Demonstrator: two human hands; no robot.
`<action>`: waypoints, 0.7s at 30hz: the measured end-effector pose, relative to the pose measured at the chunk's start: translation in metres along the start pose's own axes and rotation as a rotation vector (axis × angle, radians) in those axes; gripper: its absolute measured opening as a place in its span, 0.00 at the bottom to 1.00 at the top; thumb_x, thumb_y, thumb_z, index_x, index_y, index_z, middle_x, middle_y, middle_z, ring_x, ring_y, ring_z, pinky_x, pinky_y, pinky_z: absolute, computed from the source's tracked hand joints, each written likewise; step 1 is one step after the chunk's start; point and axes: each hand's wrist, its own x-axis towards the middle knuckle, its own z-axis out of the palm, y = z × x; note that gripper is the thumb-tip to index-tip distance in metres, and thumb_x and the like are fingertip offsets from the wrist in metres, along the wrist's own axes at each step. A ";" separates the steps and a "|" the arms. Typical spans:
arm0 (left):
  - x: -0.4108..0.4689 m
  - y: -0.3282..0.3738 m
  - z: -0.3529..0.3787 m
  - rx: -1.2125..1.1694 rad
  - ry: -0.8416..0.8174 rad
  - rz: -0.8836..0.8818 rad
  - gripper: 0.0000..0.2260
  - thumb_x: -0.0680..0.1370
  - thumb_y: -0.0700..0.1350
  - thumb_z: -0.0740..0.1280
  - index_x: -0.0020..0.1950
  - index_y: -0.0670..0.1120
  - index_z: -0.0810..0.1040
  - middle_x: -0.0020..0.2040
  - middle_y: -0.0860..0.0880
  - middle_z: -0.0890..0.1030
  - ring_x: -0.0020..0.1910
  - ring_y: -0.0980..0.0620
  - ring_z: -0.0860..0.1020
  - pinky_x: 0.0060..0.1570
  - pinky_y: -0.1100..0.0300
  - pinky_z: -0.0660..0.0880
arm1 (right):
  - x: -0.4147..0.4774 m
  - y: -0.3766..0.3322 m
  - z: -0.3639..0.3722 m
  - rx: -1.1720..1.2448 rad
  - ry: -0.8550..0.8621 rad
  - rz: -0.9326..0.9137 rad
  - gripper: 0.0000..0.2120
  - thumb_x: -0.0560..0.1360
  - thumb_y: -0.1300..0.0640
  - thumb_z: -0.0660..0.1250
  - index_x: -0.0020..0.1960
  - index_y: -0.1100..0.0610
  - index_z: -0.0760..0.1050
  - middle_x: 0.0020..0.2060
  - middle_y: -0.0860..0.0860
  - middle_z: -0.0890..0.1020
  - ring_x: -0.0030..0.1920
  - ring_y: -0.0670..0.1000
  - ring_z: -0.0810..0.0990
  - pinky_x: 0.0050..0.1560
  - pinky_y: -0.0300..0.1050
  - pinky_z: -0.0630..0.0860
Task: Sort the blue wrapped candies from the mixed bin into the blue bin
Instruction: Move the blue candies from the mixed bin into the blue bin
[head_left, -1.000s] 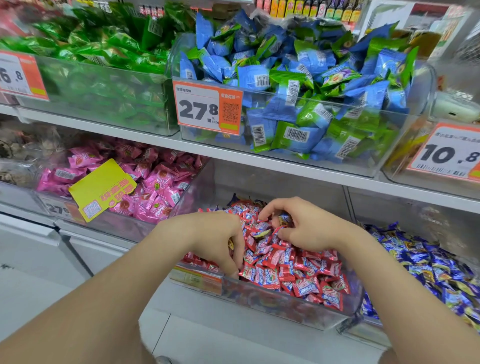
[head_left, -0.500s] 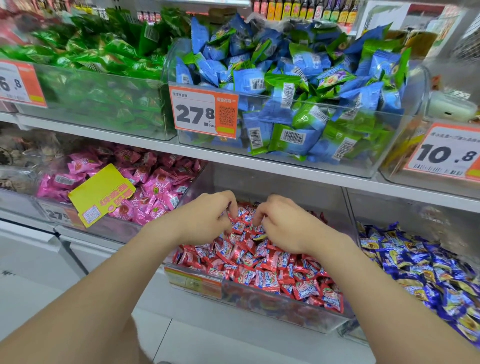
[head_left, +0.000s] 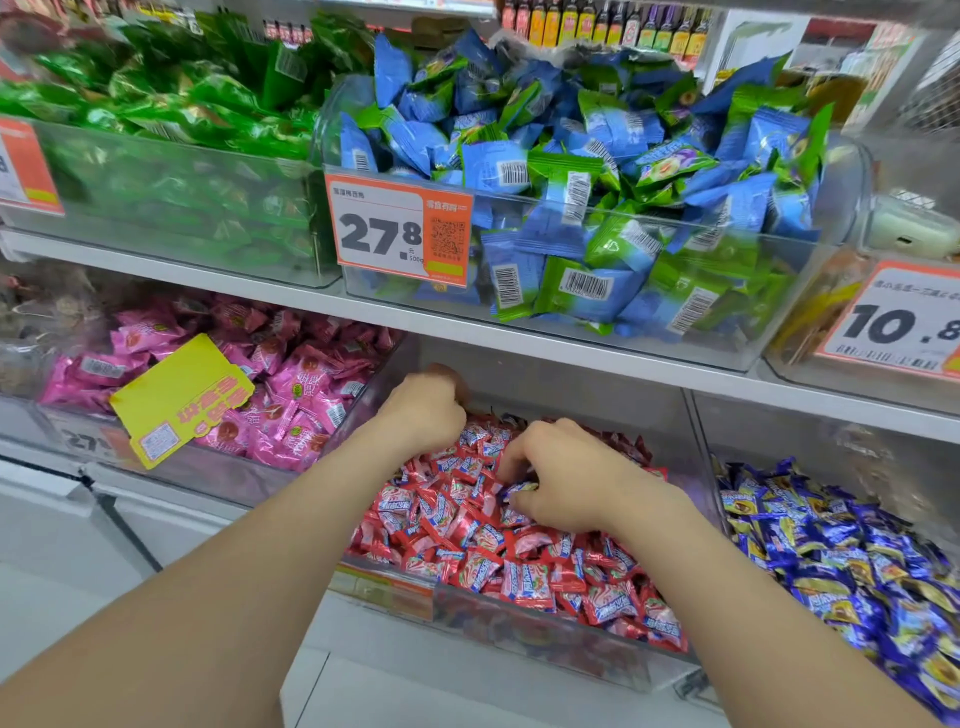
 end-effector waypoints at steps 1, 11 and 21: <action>0.006 0.000 0.005 0.013 -0.007 -0.012 0.15 0.78 0.44 0.62 0.62 0.49 0.81 0.62 0.43 0.81 0.57 0.39 0.81 0.57 0.50 0.80 | 0.002 0.001 0.000 0.006 -0.016 0.004 0.13 0.71 0.54 0.74 0.54 0.46 0.84 0.50 0.47 0.82 0.48 0.50 0.83 0.53 0.54 0.84; 0.041 0.005 0.032 -0.015 -0.187 -0.174 0.13 0.82 0.45 0.67 0.62 0.40 0.81 0.57 0.42 0.84 0.53 0.42 0.83 0.53 0.52 0.82 | 0.007 0.017 -0.016 0.181 0.181 0.207 0.19 0.87 0.46 0.57 0.45 0.57 0.76 0.38 0.53 0.78 0.40 0.55 0.76 0.42 0.50 0.71; 0.024 0.016 0.029 -0.101 -0.307 0.082 0.14 0.82 0.52 0.69 0.66 0.51 0.81 0.58 0.47 0.84 0.56 0.44 0.82 0.60 0.50 0.79 | 0.051 0.033 0.006 0.303 0.265 0.247 0.08 0.84 0.55 0.62 0.59 0.57 0.75 0.58 0.61 0.81 0.57 0.64 0.79 0.51 0.51 0.75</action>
